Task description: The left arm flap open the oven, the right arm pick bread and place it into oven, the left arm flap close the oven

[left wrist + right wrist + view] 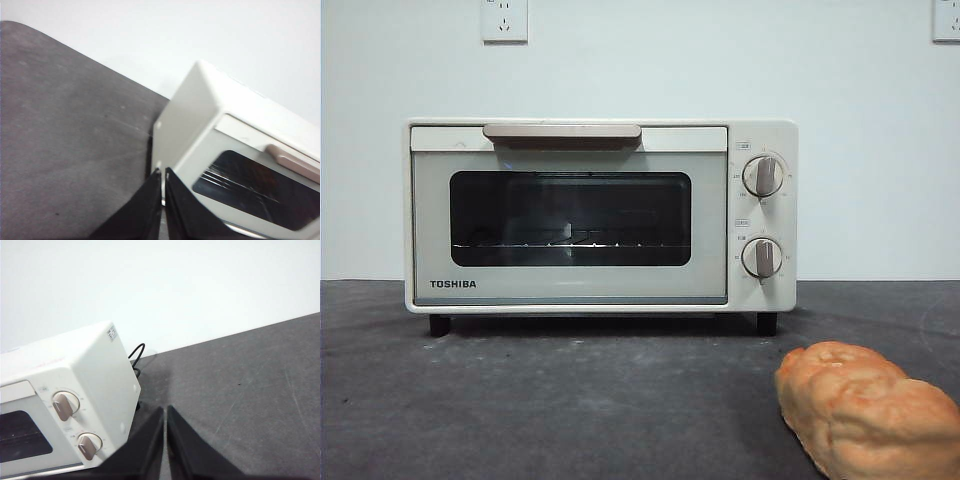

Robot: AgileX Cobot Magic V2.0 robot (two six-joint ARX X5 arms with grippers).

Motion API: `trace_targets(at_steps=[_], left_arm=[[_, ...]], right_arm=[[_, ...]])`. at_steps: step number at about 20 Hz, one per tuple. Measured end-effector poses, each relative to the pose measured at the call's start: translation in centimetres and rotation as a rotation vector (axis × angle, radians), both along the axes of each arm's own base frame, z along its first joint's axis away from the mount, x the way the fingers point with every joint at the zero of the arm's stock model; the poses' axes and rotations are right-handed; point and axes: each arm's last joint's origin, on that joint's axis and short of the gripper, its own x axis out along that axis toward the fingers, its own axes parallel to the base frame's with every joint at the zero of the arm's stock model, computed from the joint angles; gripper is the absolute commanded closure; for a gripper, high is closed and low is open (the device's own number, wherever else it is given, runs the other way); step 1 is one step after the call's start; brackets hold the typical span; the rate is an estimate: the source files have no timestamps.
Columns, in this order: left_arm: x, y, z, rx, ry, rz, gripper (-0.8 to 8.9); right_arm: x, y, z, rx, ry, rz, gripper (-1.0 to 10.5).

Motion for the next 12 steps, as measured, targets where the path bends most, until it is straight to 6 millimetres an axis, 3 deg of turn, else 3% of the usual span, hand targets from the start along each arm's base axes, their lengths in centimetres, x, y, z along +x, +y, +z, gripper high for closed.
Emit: trace_targets(at_steps=[6, 12], left_arm=[[0.3, -0.2, 3.5, 0.08, 0.091, -0.085, 7.96], [1.8, -0.5, 5.6, 0.167, 0.247, -0.248, 7.96]], right_arm=[[0.0, 0.1, 3.6, -0.053, 0.127, 0.022, 9.4], [1.2, 0.4, 6.3, -0.13, 0.318, 0.159, 9.4]])
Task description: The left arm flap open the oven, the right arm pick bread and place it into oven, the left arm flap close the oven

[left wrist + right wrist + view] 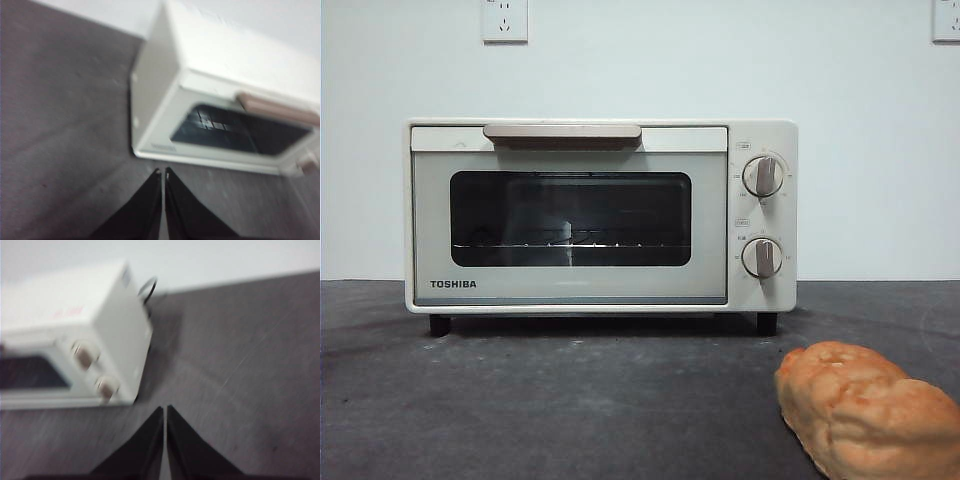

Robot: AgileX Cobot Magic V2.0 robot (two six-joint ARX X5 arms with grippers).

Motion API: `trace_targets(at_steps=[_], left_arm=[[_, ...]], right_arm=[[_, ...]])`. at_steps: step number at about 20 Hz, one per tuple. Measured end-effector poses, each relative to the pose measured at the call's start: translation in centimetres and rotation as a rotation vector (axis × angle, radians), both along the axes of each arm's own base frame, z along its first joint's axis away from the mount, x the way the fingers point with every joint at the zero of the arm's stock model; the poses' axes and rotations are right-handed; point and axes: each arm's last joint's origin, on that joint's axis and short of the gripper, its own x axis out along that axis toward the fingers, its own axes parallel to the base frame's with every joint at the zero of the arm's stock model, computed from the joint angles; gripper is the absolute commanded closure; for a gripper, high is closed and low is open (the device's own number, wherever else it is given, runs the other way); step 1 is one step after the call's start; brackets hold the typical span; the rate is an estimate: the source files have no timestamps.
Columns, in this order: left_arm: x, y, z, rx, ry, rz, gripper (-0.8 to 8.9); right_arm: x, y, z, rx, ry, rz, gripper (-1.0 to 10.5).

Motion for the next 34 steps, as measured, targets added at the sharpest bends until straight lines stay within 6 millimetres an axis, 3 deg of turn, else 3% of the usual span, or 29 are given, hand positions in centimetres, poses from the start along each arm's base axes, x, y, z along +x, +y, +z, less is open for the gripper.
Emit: trace_targets(at_steps=[6, 15, 16, 19, 26, 32, 34], left_arm=[[1.5, -0.3, 1.6, 0.044, 0.108, -0.173, 7.96], [1.8, -0.8, 1.7, 0.081, 0.183, -0.304, 7.96], [1.8, -0.8, 1.7, 0.083, 0.184, -0.305, 7.96], [1.8, -0.8, 1.7, 0.086, 0.183, -0.307, 7.96], [1.8, -0.8, 1.7, 0.086, 0.183, -0.307, 7.96], [1.8, -0.8, 1.7, 0.086, 0.183, -0.307, 7.96], [1.8, -0.8, 1.7, 0.086, 0.183, -0.307, 7.96]], right_arm=[[1.6, 0.5, 0.8, -0.026, 0.197, 0.194, 9.4], [2.4, 1.3, -0.4, -0.043, 0.382, 0.35, 9.2], [2.4, 1.3, -0.4, -0.044, 0.381, 0.352, 8.6], [2.4, 1.3, -0.4, -0.043, 0.378, 0.35, 5.1], [2.4, 1.4, -0.4, -0.009, 0.397, 0.334, 5.1], [1.8, 3.4, -0.7, 0.035, 0.469, 0.427, 5.1], [1.8, 4.1, -1.9, 0.023, 0.496, 0.421, 5.1]])
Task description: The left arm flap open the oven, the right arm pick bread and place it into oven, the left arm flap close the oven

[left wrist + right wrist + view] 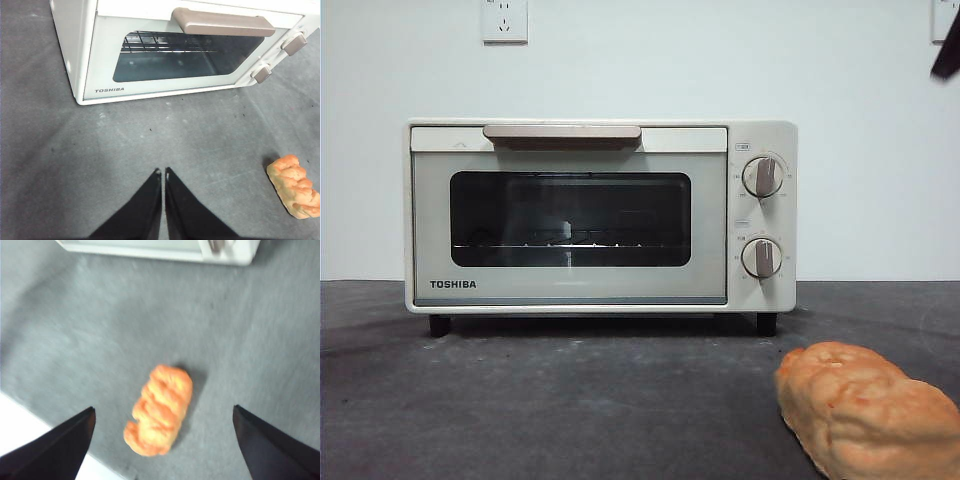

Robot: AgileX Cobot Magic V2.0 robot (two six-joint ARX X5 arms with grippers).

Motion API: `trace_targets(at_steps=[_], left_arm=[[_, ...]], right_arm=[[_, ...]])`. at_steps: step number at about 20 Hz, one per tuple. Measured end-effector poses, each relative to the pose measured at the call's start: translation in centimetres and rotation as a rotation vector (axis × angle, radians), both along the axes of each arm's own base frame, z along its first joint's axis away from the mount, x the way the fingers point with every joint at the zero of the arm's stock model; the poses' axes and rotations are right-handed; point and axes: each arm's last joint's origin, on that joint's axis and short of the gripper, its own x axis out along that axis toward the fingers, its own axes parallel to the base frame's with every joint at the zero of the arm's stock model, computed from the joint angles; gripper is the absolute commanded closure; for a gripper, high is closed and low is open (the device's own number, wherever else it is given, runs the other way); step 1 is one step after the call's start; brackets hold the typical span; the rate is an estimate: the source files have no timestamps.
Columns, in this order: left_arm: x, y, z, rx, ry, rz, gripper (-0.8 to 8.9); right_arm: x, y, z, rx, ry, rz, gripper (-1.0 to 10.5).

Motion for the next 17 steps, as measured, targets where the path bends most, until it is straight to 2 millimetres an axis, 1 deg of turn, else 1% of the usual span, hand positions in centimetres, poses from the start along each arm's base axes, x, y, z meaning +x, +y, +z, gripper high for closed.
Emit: trace_targets(at_steps=[4, 6, 10, 14, 17], left_arm=[[0.0, 0.0, 0.0, 0.0, 0.0, 0.0, 7.96], [0.0, 0.0, 0.0, 0.0, 0.0, 0.0, 7.96], [0.0, 0.0, 0.0, 0.0, 0.0, 0.0, 7.96], [0.0, 0.0, 0.0, 0.0, 0.0, 0.0, 7.96], [0.0, 0.0, 0.0, 0.0, 0.001, 0.0, 7.96]], right_arm=[[0.0, 1.9, -3.2, 0.005, 0.044, 0.018, 5.1], [-0.2, 2.8, -4.5, -0.015, 0.056, 0.012, 5.1], [0.1, 4.9, -5.9, -0.074, 0.066, 0.01, 5.0], [1.2, 7.6, -7.5, -0.138, 0.061, -0.001, 4.9], [1.9, 8.8, -9.1, -0.225, 0.069, -0.037, 4.9]])
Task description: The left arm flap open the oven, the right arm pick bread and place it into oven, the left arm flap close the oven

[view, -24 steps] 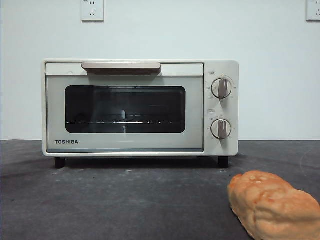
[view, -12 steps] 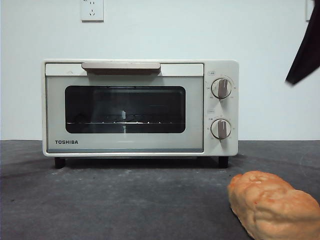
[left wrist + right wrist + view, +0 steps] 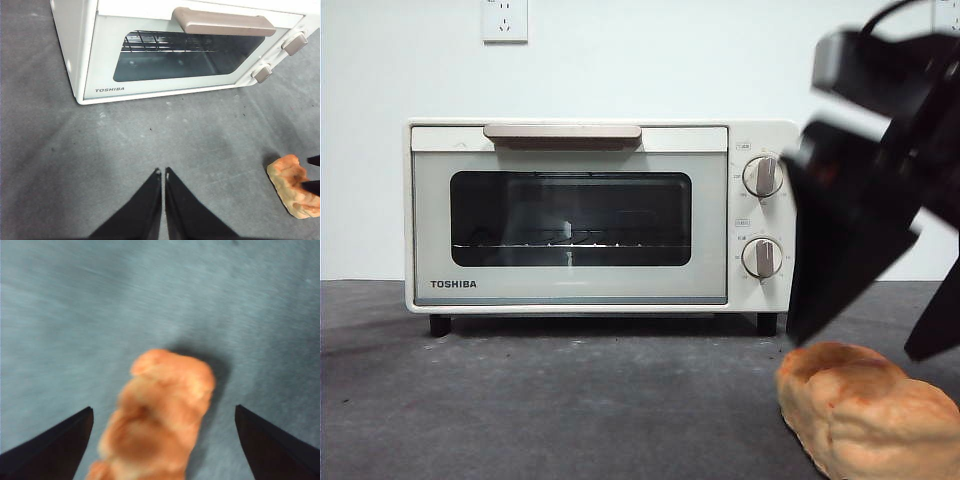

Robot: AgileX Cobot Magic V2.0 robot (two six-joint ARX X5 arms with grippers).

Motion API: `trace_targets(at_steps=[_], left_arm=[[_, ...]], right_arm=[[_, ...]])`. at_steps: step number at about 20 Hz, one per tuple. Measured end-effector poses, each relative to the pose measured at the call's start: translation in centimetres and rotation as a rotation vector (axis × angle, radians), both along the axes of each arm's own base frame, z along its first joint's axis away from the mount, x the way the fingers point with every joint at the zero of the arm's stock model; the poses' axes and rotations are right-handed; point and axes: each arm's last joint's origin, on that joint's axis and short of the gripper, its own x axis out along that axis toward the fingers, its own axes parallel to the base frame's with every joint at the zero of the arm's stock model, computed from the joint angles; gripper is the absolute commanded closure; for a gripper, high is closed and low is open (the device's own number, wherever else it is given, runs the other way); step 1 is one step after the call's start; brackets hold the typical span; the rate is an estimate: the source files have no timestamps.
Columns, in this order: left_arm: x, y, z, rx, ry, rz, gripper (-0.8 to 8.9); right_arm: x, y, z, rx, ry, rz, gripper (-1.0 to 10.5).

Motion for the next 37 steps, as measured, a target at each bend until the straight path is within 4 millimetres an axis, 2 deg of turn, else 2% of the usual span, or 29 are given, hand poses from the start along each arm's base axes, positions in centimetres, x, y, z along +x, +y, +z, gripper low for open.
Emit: trace_targets(at_steps=[7, 10, 12, 18, 21, 26, 29, 32, 37], left_arm=[[0.0, -0.2, 0.0, 0.0, 0.0, -0.016, 7.96], [0.0, -0.3, 0.0, 0.0, 0.001, -0.022, 7.96], [0.0, -0.3, 0.0, 0.0, 0.001, -0.022, 7.96], [0.0, -0.3, 0.0, -0.001, -0.004, -0.023, 7.96], [0.4, -0.7, 0.6, -0.016, -0.068, -0.055, 7.96], [2.5, -2.4, 1.6, -0.101, -0.16, -0.101, 7.95], [4.7, -4.0, 1.5, -0.11, -0.17, -0.108, 7.95], [7.1, -5.6, 2.2, -0.097, -0.188, -0.106, 7.96], [11.4, -8.2, 2.8, -0.066, -0.187, -0.139, 7.96]], right_arm=[[0.8, 1.8, -2.3, -0.045, 0.032, 0.027, 4.9], [0.9, 1.9, -2.5, -0.059, 0.023, 0.016, 6.8], [0.9, 1.9, -2.5, -0.06, 0.022, 0.014, 7.3], [0.8, 1.9, -2.1, -0.03, 0.024, 0.031, 7.5], [0.7, 1.8, -0.4, 0.012, -0.023, 0.04, 7.5], [0.6, 1.7, 4.8, 0.093, -0.142, 0.078, 7.5], [0.4, 1.5, 7.3, 0.114, -0.197, 0.1, 7.5], [0.3, 1.3, 9.7, 0.143, -0.256, 0.121, 7.5], [0.0, 1.0, 11.2, 0.145, -0.29, 0.142, 7.5]])
